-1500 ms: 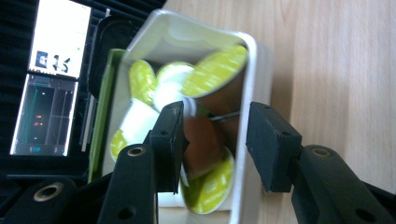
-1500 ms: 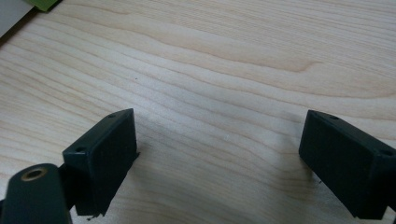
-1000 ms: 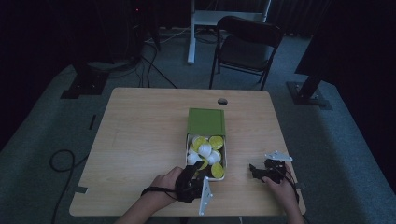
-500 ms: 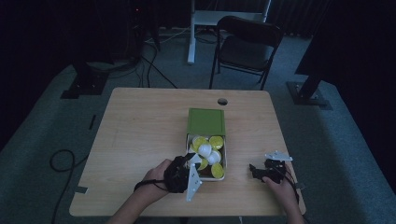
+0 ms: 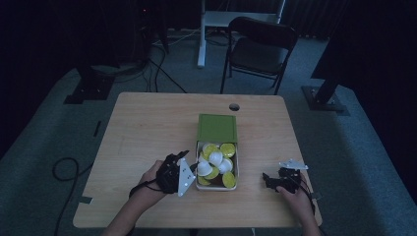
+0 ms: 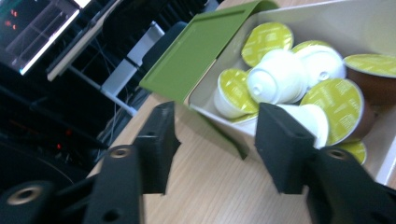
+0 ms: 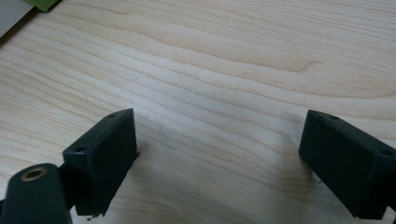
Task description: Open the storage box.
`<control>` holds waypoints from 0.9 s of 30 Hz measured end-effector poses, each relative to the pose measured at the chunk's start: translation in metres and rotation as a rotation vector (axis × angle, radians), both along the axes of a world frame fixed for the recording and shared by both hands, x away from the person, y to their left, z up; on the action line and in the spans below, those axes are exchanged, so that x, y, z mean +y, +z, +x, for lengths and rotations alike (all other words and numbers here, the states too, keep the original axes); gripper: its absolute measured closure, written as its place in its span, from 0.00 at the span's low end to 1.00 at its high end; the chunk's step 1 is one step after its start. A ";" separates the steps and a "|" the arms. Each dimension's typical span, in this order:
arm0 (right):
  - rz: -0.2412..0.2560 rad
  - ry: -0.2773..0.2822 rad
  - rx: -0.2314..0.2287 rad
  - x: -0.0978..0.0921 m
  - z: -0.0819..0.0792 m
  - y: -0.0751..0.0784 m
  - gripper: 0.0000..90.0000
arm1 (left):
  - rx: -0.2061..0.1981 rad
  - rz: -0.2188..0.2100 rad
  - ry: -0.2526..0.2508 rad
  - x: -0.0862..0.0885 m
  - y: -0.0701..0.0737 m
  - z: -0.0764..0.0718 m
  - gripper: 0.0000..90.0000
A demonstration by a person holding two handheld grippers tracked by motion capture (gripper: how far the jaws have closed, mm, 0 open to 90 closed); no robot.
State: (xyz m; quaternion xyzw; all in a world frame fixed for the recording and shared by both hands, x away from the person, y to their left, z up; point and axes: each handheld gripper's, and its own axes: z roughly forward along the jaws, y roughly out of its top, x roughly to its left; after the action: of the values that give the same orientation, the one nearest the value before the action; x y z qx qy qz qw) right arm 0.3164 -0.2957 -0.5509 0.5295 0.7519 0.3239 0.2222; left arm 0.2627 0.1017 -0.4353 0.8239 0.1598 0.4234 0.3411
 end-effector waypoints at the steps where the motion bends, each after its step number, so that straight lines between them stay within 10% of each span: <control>1: 0.000 0.000 0.000 0.000 0.000 0.000 0.12 | 0.001 -0.005 0.007 0.002 0.000 0.000 0.53; 27: 0.000 0.000 0.000 0.000 0.000 0.000 0.12 | 0.172 -0.136 0.121 0.074 -0.022 0.018 0.43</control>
State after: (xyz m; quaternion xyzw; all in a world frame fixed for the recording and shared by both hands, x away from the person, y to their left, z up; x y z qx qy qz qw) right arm 0.3164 -0.2957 -0.5509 0.5295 0.7520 0.3238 0.2222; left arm 0.2809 0.1757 -0.4570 0.8209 0.2665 0.3592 0.3551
